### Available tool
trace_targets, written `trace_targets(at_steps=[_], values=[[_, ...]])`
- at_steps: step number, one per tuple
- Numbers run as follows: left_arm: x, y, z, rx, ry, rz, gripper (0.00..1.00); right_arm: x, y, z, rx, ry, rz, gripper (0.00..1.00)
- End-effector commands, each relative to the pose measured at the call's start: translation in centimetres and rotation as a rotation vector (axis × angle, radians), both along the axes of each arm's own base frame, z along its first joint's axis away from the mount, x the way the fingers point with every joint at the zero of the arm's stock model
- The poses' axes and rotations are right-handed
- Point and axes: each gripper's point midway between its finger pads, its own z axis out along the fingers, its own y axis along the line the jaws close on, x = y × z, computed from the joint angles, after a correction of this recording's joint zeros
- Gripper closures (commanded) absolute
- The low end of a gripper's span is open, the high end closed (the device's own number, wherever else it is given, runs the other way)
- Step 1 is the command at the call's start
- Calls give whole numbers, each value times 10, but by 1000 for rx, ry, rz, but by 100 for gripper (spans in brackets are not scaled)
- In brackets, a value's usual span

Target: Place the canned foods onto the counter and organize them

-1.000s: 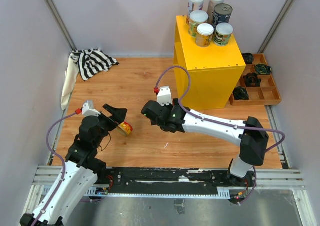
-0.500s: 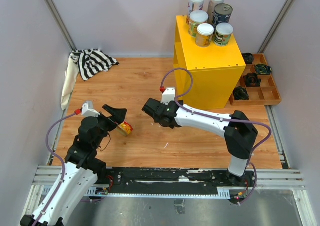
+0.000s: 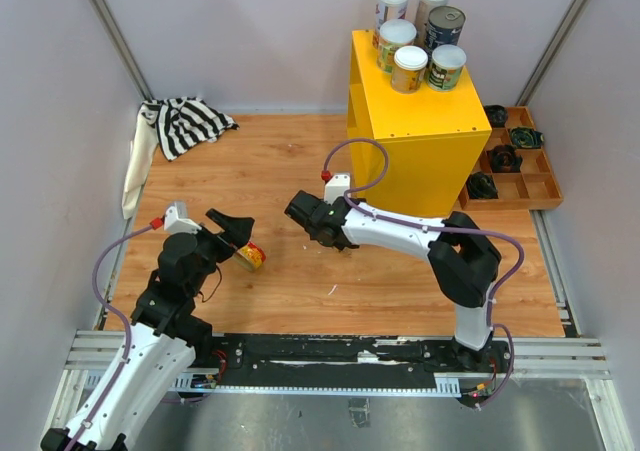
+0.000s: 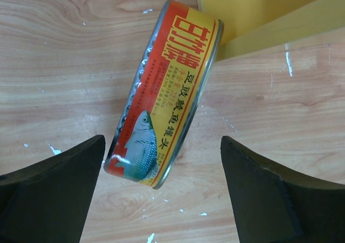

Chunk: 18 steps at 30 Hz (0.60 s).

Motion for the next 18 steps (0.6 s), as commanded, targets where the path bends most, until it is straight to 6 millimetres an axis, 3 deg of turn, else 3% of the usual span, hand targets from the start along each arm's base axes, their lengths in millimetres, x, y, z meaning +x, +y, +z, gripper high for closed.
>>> trace_targets(at_steps=[1, 11, 18], values=[[3, 5, 0, 17, -20, 21, 1, 13, 2, -5, 0, 17, -14, 12], [0, 10, -2, 46, -18, 30, 1, 18, 4, -37, -49, 57, -5, 20], [-1, 11, 1, 32, -32, 35, 1, 13, 4, -47, -53, 81, 58, 40]])
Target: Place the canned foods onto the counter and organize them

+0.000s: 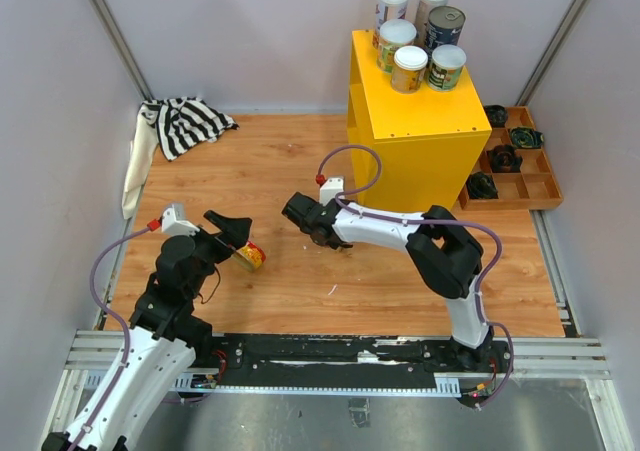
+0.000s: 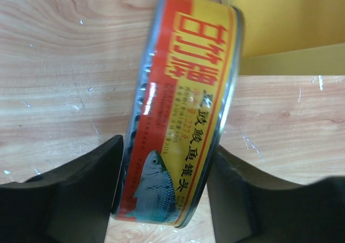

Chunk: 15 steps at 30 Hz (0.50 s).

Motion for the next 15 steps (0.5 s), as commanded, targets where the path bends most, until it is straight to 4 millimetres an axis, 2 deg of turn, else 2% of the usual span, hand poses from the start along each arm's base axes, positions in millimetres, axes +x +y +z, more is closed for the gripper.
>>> trace_targets(at_steps=[1, 3, 4, 11, 15], values=[[0, 5, 1, 8, -15, 19, 1, -5, -6, -10, -27, 54, 67, 45], [1, 5, 3, 1, -19, 20, 1, -6, -4, -10, -29, 62, 109, 57], [1, 5, 4, -1, -21, 20, 1, -7, -4, -7, -25, 61, 129, 58], [0, 4, 9, -24, -33, 24, 1, -12, 5, 20, -56, 43, 305, 93], [-2, 6, 12, -27, -37, 31, 1, -16, 17, 51, -119, -22, 443, 99]])
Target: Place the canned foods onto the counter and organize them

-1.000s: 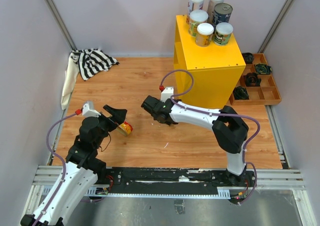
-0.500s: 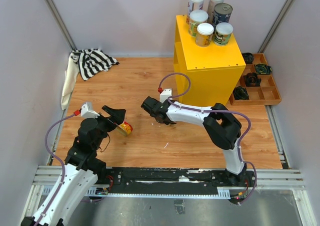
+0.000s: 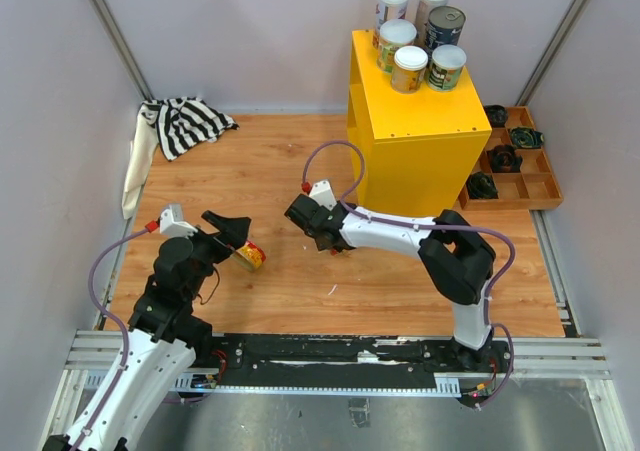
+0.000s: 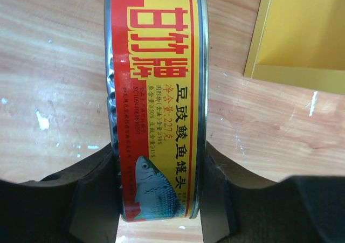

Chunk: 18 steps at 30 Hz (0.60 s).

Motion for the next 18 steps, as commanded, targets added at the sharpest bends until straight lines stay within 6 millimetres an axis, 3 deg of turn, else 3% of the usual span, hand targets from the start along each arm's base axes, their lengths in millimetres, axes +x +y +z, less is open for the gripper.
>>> trace_targets(at_steps=[1, 8, 18], values=[[-1, 6, 7, -12, -18, 30, 1, -1, 16, 57, -41, -113, 211, 100], [-3, 9, 12, -17, -23, 46, 1, -24, 43, 129, -17, -241, 474, 100], [-4, 10, 13, -31, -19, 52, 1, -41, 46, 244, -21, -471, 607, 99]])
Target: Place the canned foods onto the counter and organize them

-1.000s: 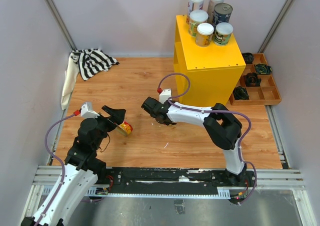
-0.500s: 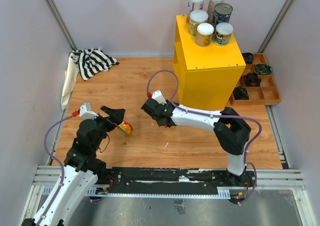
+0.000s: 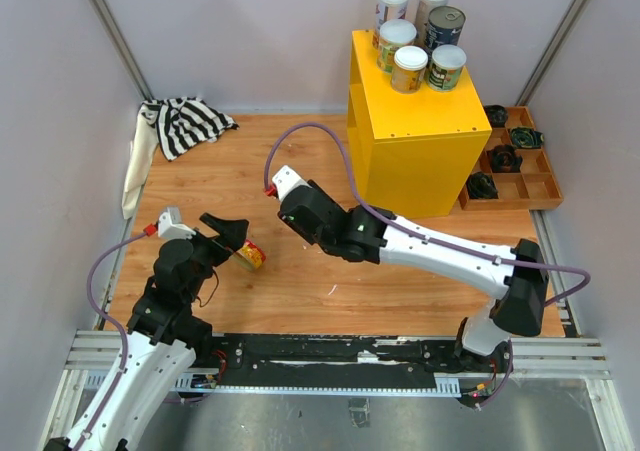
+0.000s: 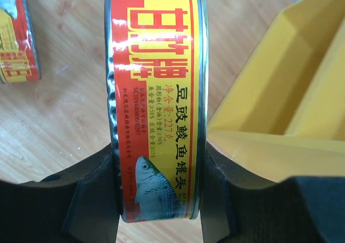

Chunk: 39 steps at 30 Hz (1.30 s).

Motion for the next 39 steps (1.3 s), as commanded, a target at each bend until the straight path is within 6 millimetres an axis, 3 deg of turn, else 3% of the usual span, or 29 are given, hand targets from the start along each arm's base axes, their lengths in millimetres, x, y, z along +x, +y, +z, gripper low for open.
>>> trace_targets(at_steps=[1, 5, 10, 18, 26, 33, 39], values=[[1, 5, 19, -23, -43, 26, 1, 2, -5, 87, 44, -206, 37, 99], [1, 4, 21, -28, -46, 27, 1, 1, -16, 143, 70, -350, 32, 99], [1, 4, 24, -28, -49, 23, 2, 5, -40, 195, 68, -473, -16, 99], [2, 1, 21, -36, -38, 13, 2, 9, -84, 252, 36, -638, -125, 99], [1, 2, 27, -20, -31, 9, 1, 17, -129, 280, -73, -747, -234, 99], [0, 2, 29, -20, -35, 12, 2, 31, -174, 288, -119, -769, -352, 99], [2, 1, 28, -26, -43, 11, 2, 46, -204, 284, -217, -772, -439, 99]])
